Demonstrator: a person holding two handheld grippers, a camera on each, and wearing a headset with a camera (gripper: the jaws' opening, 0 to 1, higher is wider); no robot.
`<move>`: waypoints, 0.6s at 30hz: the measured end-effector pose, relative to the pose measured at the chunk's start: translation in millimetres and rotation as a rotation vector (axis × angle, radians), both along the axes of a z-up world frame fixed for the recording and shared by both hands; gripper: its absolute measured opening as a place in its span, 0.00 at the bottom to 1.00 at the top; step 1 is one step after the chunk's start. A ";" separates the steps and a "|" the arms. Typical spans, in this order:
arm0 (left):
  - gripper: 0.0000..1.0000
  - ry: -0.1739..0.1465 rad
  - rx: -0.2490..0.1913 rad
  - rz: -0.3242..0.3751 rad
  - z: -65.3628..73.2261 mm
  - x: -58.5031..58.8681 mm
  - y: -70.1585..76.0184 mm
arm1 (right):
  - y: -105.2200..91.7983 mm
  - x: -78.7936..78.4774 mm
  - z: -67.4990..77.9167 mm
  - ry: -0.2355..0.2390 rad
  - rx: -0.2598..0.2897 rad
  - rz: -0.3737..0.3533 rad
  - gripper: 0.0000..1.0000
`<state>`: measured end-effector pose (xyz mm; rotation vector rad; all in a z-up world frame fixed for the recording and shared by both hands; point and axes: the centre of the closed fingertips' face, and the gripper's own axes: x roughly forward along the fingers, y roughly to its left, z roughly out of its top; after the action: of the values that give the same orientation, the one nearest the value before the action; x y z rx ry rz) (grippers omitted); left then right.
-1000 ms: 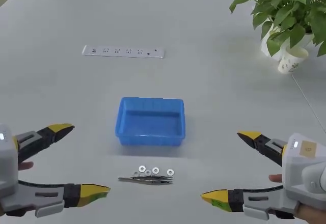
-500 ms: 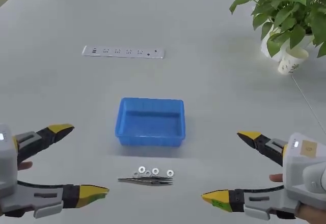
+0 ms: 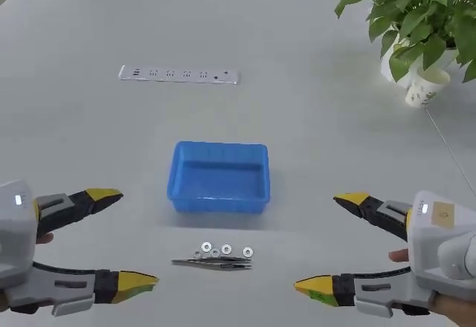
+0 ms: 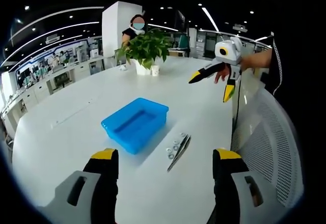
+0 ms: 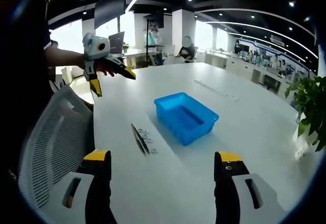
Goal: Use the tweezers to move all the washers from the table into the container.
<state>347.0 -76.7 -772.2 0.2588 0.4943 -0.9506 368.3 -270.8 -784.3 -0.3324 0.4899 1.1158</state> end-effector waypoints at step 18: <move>0.53 0.037 0.153 -0.167 -32.9 -1.2 -8.1 | 22.3 -3.1 -21.9 0.007 -0.109 0.199 0.61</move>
<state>345.8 -84.8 -805.1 0.4257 0.5874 -1.0831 365.2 -248.5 -806.2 -0.4806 0.5340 1.2859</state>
